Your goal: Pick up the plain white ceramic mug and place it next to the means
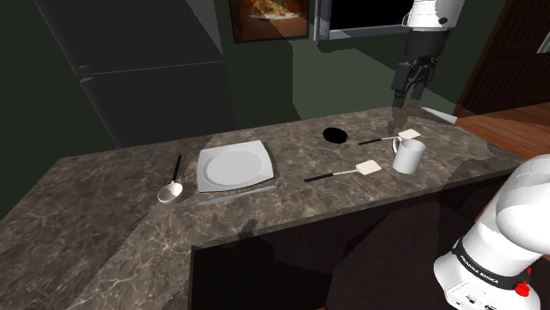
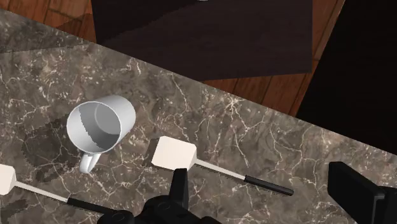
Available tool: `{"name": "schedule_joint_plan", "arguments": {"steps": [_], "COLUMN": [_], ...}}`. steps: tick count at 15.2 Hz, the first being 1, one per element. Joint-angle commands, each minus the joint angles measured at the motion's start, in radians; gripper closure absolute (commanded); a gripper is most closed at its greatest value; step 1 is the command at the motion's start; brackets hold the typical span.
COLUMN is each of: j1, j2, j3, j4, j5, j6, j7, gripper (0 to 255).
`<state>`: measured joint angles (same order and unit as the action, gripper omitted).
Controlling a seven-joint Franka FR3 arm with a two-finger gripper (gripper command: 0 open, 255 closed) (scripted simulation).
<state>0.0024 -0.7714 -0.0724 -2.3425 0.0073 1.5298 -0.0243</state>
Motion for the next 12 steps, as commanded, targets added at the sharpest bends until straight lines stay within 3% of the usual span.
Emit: {"name": "schedule_joint_plan", "arguments": {"steps": [1,12], "j1": [0.000,-0.116], "j2": [0.000,0.006], "j3": [0.000,-0.110], "j4": [0.000,-0.303], "j5": [0.000,-0.118], "j6": [0.000,0.361], "j7": [0.000,-0.017], "gripper": [0,0]}}
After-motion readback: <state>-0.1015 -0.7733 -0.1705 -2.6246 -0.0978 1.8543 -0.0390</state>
